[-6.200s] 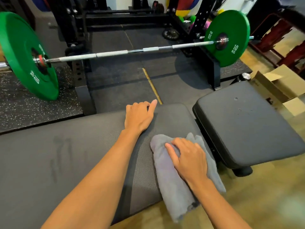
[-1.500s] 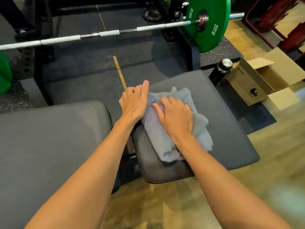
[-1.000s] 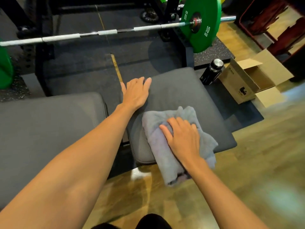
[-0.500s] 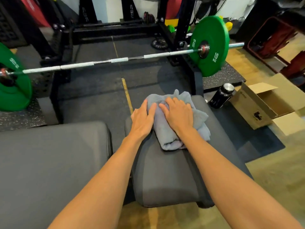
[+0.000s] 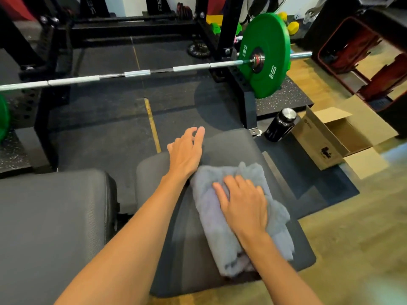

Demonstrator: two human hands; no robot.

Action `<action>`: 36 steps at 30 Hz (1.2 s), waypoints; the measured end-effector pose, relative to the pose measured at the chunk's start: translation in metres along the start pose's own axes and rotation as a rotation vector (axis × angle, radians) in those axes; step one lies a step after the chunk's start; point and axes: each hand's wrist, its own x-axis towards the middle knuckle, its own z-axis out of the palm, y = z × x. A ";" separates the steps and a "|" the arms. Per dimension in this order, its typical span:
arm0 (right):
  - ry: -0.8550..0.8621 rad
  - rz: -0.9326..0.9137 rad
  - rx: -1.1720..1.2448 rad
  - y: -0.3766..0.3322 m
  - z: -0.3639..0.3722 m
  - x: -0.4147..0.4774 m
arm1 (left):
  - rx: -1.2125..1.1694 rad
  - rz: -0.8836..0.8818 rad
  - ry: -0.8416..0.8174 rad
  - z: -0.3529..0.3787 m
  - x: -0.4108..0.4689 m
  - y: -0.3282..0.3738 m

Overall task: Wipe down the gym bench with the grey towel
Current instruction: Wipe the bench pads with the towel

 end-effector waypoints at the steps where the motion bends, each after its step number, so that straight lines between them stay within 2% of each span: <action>1: 0.016 0.009 -0.003 -0.001 0.011 0.028 | -0.029 0.002 0.015 0.002 0.002 -0.003; 3: 0.020 0.011 0.013 -0.004 0.029 0.087 | -0.026 0.015 0.039 0.004 0.004 -0.006; 5: -0.049 0.009 0.020 -0.007 0.039 0.130 | -0.025 0.005 0.046 0.003 0.004 -0.006; 8: -0.070 -0.001 0.006 -0.009 0.040 0.144 | -0.032 0.027 0.014 0.000 0.000 -0.008; 11: -0.070 0.022 0.034 -0.007 0.025 0.109 | -0.012 0.001 -0.034 -0.003 0.000 -0.007; 17: -0.075 0.067 0.048 0.008 -0.017 -0.016 | 0.094 -0.027 -0.126 -0.012 0.004 0.003; 20: -0.049 0.055 0.060 0.009 -0.020 -0.039 | 0.172 -0.007 -0.123 -0.013 0.004 0.006; 23: -0.028 0.071 0.022 0.007 -0.003 0.001 | 0.200 0.032 -0.098 -0.012 0.007 0.002; 26: -0.015 0.076 -0.033 0.003 0.026 0.083 | 0.125 -0.015 -0.114 -0.006 0.012 -0.005; 29: -0.105 -0.003 0.011 -0.001 0.046 0.159 | -0.011 -0.115 -0.118 -0.005 0.013 -0.005; 32: -0.077 -0.090 0.049 0.001 0.053 0.179 | -0.081 -0.172 -0.137 -0.007 0.010 -0.006; 34: -0.052 -0.124 0.127 0.014 0.049 0.165 | -0.032 -0.196 -0.137 -0.006 0.011 -0.003; 36: -0.057 -0.123 0.190 0.034 0.043 0.153 | 0.183 -0.152 -0.118 0.001 0.011 0.005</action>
